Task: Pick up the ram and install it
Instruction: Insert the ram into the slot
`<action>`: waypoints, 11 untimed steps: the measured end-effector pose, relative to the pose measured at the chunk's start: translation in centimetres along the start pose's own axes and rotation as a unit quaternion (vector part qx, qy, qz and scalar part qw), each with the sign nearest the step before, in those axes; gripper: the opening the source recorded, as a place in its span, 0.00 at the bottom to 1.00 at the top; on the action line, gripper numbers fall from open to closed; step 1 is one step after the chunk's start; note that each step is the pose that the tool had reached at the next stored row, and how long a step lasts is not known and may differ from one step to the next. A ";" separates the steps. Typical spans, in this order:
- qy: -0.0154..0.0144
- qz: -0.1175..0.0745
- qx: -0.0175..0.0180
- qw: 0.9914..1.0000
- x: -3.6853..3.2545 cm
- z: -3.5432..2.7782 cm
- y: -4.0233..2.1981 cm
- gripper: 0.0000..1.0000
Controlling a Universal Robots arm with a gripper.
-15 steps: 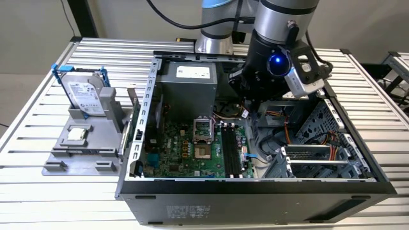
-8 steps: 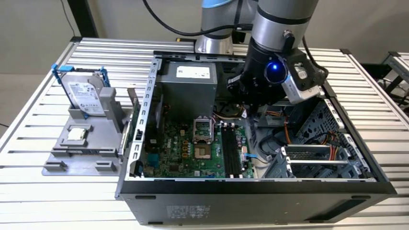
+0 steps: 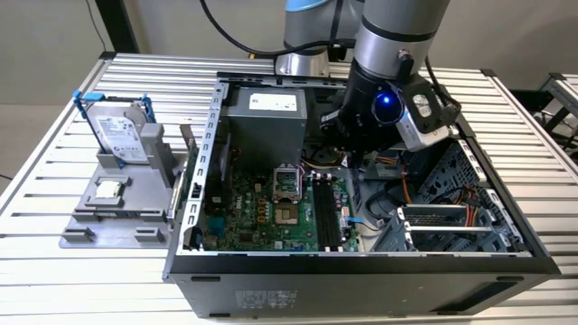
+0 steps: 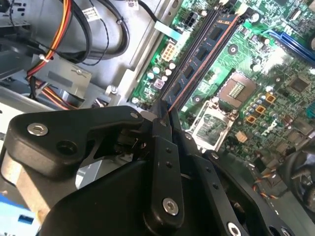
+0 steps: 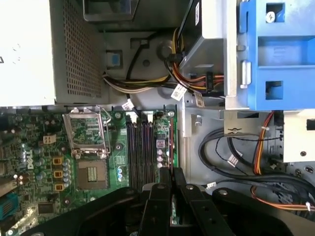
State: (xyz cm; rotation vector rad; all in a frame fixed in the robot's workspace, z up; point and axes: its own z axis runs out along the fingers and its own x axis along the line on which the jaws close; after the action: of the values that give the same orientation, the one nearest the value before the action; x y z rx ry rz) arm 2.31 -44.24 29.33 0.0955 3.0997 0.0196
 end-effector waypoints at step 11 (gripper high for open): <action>0.002 -0.012 0.000 1.000 0.04 1.96 -0.76 0.00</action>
State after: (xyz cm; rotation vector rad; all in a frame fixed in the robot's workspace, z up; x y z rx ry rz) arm 2.31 -44.97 27.36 0.0573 3.1035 0.0200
